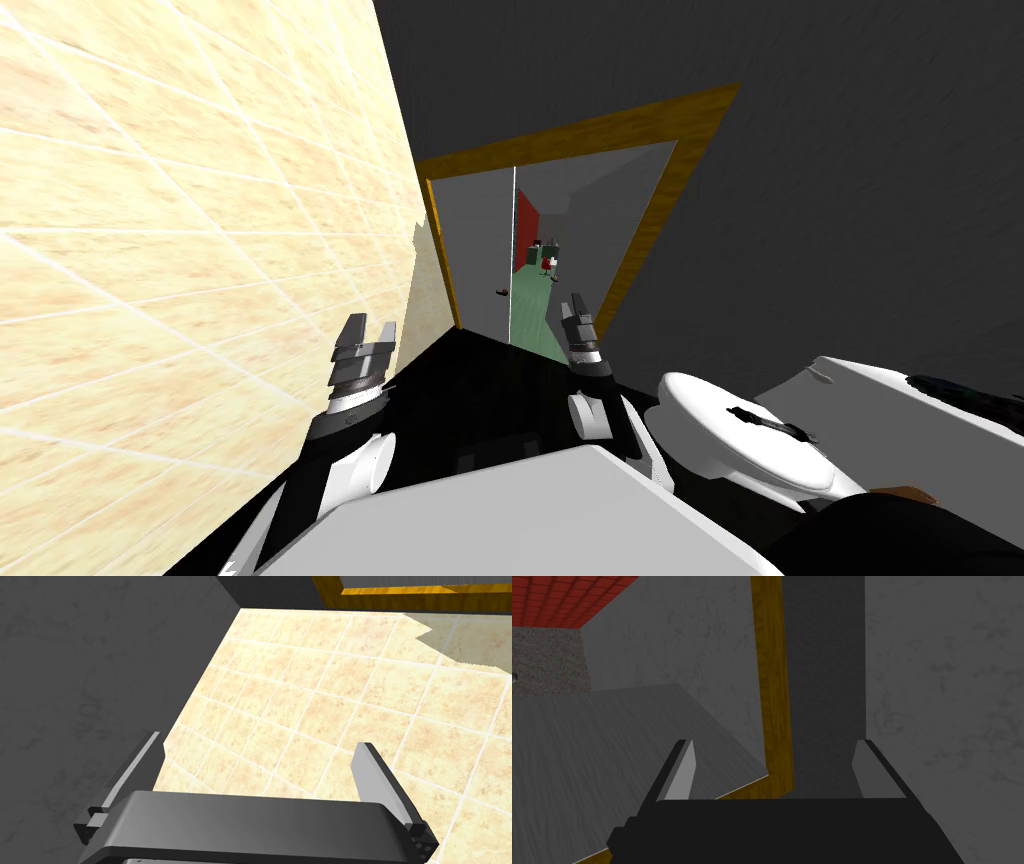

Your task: Push the door open

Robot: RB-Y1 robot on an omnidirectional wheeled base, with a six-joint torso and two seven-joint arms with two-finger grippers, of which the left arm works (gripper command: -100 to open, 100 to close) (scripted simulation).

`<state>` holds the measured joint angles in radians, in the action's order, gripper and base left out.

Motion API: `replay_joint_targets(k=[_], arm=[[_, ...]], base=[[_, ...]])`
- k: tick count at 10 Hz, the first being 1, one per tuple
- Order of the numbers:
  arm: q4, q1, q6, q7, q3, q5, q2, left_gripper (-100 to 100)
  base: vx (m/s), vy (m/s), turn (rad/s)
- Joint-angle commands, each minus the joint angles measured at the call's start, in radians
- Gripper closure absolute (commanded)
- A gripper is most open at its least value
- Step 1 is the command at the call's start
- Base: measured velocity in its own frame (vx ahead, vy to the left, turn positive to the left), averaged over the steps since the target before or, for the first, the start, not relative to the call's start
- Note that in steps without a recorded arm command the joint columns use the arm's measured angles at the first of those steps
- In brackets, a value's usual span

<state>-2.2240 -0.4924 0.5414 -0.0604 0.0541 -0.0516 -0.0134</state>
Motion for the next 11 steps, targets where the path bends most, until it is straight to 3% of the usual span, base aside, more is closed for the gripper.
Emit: replay_joint_targets(k=[1,11], arm=[[0.039,0.016,0.006,0.005,-0.007,-0.002,0.011,-100],[0.250,0.103,0.040,0.032,-0.045,-0.010,0.053,-100]], base=[[0.064,-0.001,-0.017],[0.107,0.001,-0.018]])
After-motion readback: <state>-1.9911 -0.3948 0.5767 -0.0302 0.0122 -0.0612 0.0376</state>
